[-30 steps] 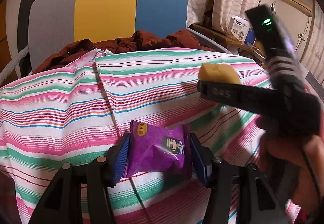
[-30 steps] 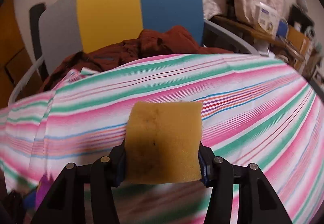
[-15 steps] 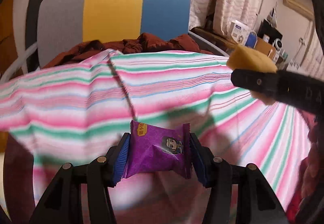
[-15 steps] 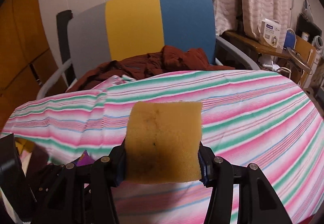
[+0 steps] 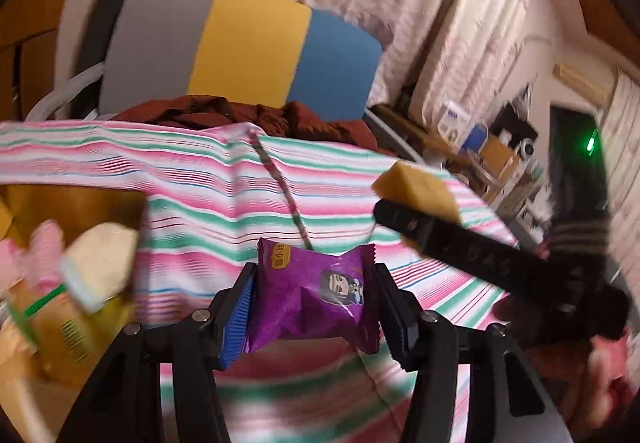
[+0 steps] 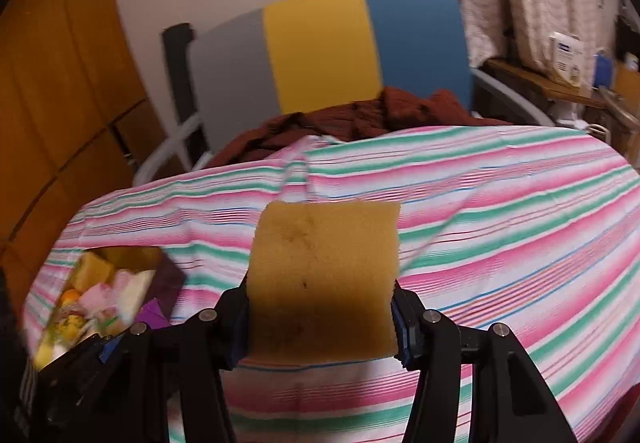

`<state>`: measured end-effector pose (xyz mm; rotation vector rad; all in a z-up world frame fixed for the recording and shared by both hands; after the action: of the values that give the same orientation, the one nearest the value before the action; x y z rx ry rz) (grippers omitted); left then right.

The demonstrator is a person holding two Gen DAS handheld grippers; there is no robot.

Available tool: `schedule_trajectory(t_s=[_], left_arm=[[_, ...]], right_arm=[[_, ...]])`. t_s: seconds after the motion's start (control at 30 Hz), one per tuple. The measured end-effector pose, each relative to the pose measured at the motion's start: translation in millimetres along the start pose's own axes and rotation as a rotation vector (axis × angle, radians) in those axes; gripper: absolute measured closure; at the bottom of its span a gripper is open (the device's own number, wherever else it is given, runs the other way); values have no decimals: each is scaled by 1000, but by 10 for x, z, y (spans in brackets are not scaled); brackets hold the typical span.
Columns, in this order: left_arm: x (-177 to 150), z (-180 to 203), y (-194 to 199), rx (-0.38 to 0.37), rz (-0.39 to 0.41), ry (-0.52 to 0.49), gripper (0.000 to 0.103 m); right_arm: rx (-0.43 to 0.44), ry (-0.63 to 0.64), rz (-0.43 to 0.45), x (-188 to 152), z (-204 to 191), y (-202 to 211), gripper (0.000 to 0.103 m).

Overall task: Organize objects
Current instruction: 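Carry the purple bag with the left tool to the tray while right carries the yellow sponge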

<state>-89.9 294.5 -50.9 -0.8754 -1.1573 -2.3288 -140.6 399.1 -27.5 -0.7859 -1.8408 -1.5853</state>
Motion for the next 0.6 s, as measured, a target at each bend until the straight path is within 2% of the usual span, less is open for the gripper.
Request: schedule_trajectory(t_s=[0.07, 0.2, 0.4, 0.6], left_arm=[[45, -71, 198, -13, 23, 22, 46], [123, -354, 569, 16, 63, 63, 46], [198, -983, 934, 100, 100, 151, 46], [98, -1595, 1070, 187, 74, 221, 46]], right_arm=[[30, 23, 0, -6, -203, 17, 48], [108, 59, -1, 4, -707, 27, 47], [200, 123, -31, -50, -1384, -39, 47], [262, 200, -86, -162, -2007, -194, 47]])
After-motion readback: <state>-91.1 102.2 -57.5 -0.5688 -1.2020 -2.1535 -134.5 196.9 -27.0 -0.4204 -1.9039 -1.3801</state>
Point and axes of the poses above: each gripper's, at about its wrist camera, not at the fingertips, and y roughly against the way its jaws point, z to its right, x to its top, the point moved 9 cm from there along -y, roughly the way its jaws point, and after that the axes turned 6 degrees about y, right-handed, at the moved point
